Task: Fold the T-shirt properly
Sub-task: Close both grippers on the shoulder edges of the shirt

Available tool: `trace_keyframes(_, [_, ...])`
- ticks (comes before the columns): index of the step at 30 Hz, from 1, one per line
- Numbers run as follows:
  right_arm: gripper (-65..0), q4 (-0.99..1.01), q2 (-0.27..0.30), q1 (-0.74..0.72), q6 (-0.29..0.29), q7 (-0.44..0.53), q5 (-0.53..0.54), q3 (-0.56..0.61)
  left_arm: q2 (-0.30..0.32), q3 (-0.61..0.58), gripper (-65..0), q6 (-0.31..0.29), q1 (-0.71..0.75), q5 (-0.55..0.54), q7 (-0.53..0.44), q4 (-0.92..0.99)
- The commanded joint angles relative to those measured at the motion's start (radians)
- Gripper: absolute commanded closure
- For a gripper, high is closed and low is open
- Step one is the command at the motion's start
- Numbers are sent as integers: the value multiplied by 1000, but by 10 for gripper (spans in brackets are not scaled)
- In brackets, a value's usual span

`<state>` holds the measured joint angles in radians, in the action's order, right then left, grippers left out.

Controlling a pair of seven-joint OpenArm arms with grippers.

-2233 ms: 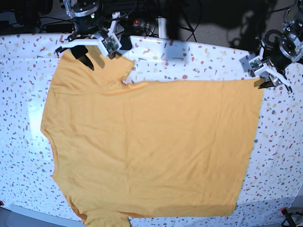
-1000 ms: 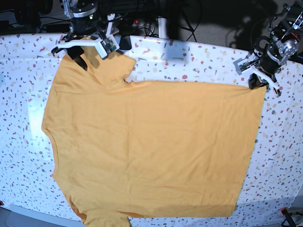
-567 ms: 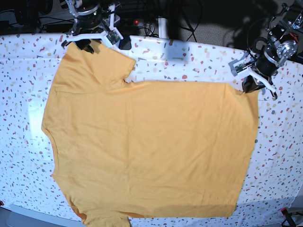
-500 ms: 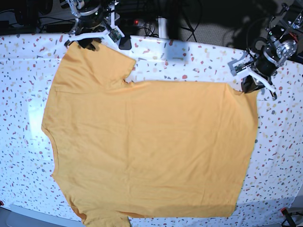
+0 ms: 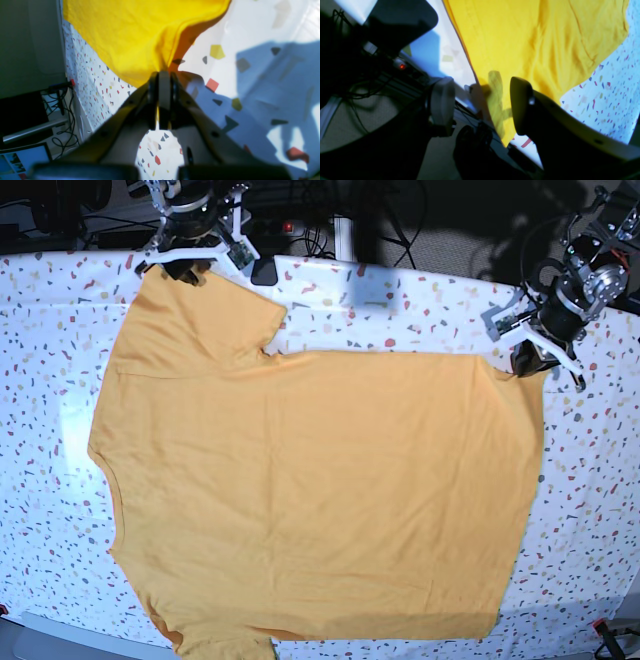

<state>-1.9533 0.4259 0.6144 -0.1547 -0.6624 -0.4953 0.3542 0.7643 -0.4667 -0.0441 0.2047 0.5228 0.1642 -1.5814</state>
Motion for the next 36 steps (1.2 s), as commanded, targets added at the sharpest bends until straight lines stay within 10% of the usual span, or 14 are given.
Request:
trace_keyframes(1, [-351, -23, 6, -4, -5, 8, -17, 10, 17, 6, 0, 18, -8, 0, -4, -15])
trace_keyframes(10, [-351, -150, 6, 20, -12, 7, -21, 106, 17, 6, 0, 18, -8, 0, 34, -15])
trace_keyframes(36, [-351, -141, 5, 18, -56, 6, 153, -93, 17, 6, 0, 18, -8, 0, 74, -15])
